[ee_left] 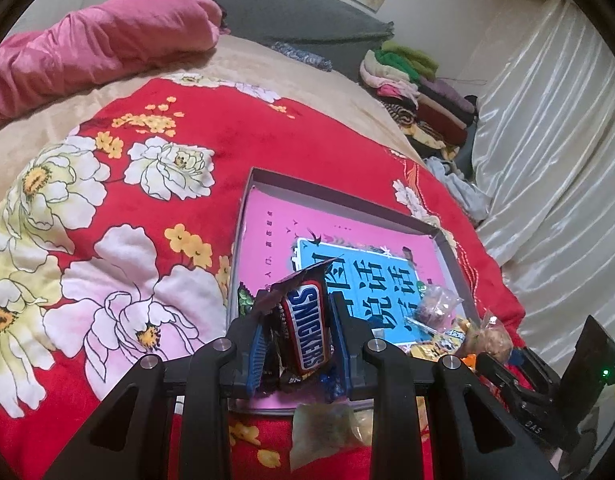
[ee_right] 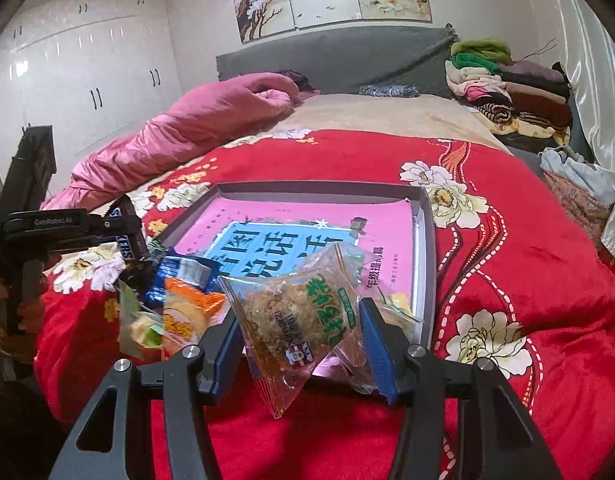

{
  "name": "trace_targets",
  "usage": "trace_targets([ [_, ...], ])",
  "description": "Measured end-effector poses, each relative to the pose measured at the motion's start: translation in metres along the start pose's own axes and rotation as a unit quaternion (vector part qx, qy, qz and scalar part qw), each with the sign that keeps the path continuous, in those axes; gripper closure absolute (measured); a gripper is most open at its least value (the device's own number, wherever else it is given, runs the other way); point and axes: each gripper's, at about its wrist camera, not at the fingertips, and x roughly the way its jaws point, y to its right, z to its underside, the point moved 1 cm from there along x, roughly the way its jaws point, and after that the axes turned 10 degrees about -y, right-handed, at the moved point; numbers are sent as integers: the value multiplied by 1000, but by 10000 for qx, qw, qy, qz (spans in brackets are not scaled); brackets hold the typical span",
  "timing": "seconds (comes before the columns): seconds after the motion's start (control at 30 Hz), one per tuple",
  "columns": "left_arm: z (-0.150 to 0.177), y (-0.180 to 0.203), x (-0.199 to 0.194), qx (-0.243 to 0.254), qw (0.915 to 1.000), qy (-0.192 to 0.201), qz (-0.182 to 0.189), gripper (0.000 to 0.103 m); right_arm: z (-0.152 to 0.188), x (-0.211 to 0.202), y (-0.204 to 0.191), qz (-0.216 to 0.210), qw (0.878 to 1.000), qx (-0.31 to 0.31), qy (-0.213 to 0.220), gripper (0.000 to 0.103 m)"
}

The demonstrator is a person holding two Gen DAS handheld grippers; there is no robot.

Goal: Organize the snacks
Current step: 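Carry the Snickers bar in left gripper over the tray while right gripper carries the cracker bag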

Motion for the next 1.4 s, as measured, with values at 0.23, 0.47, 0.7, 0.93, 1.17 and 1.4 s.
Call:
trace_targets([
  [0.23, 1, -3, 7, -41, 10000, -87, -1, 73, -5, 19, 6, 176, 9997, -18, -137, 47],
  [0.47, 0, -3, 11, -15, 9999, -116, 4, 73, -7, 27, 4, 375, 9991, -164, -128, 47],
  [0.7, 1, -3, 17, 4, 9997, -230, 19, 73, -7, 29, 2, 496, 9984, -263, -110, 47],
  [0.93, 2, -2, 23, 42, 9995, -323, 26, 73, -6, 28, -3, 622, 9972, -405, -120, 46],
  [1.17, 3, 2, 24, 165, 9992, -354, -22, 73, -6, 27, -2, 674, 9968, -409, -106, 46],
  [1.4, 5, 5, 26, 240, 9989, -400, -43, 73, -5, 27, -1, 614, 9973, -395, -125, 43],
])
